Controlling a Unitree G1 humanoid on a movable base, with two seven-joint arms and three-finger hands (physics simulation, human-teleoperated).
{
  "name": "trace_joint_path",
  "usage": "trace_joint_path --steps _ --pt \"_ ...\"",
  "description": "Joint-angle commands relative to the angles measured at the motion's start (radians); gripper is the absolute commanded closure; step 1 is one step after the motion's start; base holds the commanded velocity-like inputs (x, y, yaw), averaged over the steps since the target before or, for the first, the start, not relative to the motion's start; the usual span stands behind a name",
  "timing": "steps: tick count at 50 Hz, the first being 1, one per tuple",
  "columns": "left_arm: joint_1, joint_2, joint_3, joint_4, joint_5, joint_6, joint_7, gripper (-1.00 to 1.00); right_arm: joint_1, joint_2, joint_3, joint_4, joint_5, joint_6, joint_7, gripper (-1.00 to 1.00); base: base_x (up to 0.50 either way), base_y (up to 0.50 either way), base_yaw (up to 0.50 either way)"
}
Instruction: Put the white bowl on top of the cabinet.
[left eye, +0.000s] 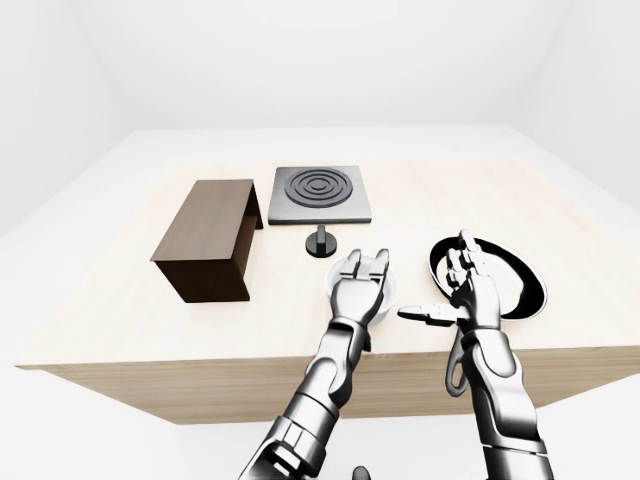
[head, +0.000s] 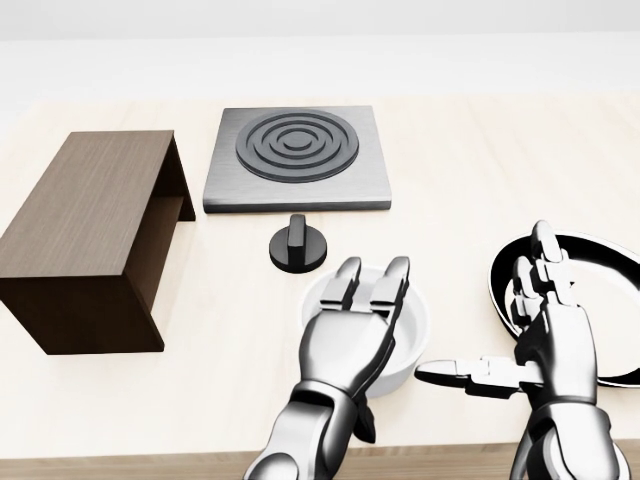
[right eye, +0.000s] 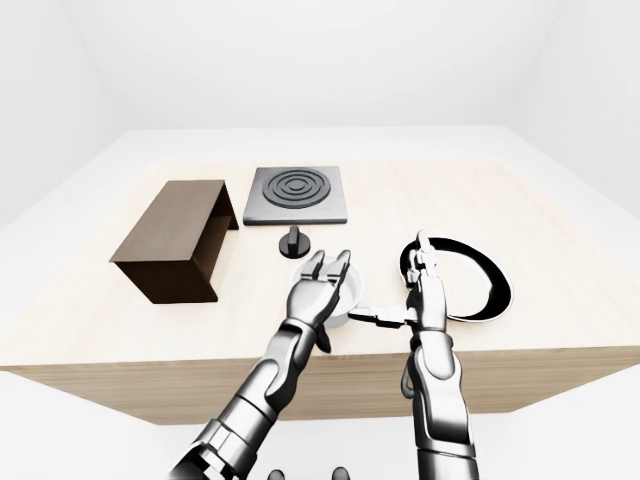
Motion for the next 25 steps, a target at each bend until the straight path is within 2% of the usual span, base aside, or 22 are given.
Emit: trace_joint_path --steps 1,8,15,16,17,25 --pt "-0.046 -0.001 0.022 0.055 0.029 0.000 -0.009 -1.00 -0.003 -0.001 0.001 0.007 0.000 0.000 -0.002 -1.00 0.00 0.00 0.00" --pt "-0.043 0.000 0.017 0.054 0.041 0.000 -0.018 -1.00 0.002 0.000 0.001 -0.002 0.001 0.000 0.000 -1.00 0.00 0.00 0.00" --pt "-0.071 -0.001 0.030 0.126 0.032 0.000 0.003 -1.00 0.002 0.001 0.002 0.001 -0.001 0.000 0.000 -1.00 0.00 0.00 0.00" --pt "-0.119 0.006 0.061 0.276 0.011 0.000 0.042 -1.00 0.002 0.003 0.007 0.003 -0.006 0.000 -0.002 -1.00 0.00 0.00 0.00" --pt "-0.132 0.006 0.066 0.301 -0.002 0.000 0.058 -1.00 0.003 0.003 0.007 0.002 -0.006 0.000 -0.002 -1.00 0.00 0.00 0.00" --pt "-0.145 0.010 0.058 0.321 -0.025 0.000 0.077 -1.00 0.001 0.002 0.007 0.009 -0.007 0.000 -0.002 -1.00 0.00 0.00 0.00"
